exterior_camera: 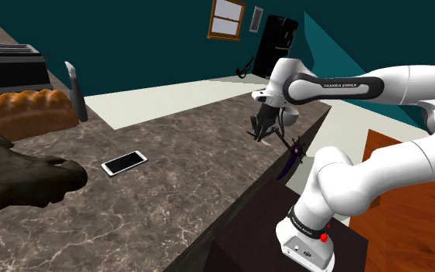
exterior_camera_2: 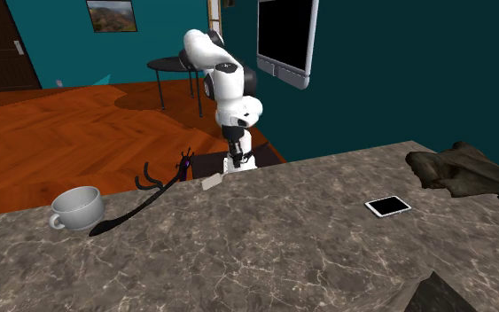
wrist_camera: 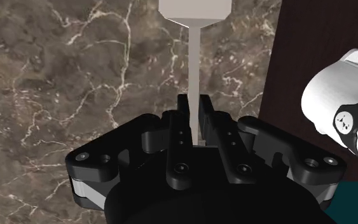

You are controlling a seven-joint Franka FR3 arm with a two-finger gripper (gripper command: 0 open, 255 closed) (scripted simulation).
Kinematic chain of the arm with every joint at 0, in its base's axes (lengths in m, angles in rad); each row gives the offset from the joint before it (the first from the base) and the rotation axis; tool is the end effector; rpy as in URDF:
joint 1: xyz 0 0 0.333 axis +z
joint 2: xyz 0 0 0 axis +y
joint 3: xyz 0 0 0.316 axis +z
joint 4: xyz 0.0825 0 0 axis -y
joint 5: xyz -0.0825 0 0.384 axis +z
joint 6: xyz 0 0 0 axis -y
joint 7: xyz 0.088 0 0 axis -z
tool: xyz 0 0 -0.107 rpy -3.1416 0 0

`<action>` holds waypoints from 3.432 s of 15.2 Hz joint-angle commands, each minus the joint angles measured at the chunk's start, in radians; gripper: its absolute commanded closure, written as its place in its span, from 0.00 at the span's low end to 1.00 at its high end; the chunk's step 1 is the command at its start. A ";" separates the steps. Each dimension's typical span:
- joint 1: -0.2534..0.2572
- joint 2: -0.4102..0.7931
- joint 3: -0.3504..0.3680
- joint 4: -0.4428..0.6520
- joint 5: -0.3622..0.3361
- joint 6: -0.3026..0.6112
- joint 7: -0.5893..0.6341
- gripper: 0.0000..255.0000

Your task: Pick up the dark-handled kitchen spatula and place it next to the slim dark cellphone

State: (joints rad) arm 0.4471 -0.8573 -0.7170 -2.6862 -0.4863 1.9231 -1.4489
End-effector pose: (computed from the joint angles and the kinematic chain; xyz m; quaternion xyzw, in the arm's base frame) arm 0.3197 -0.1091 0.4173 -0.7104 -0.7030 -0.0233 0.0233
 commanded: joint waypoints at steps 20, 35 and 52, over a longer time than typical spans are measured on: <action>0.394 0.343 0.321 0.092 0.329 0.218 0.463 1.00; 0.585 0.788 0.444 0.489 0.522 0.253 0.631 1.00; 0.602 0.976 0.467 0.510 0.591 0.414 0.621 1.00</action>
State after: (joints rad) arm 1.0505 0.1119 -0.2504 -2.1674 0.1007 2.3214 -0.8229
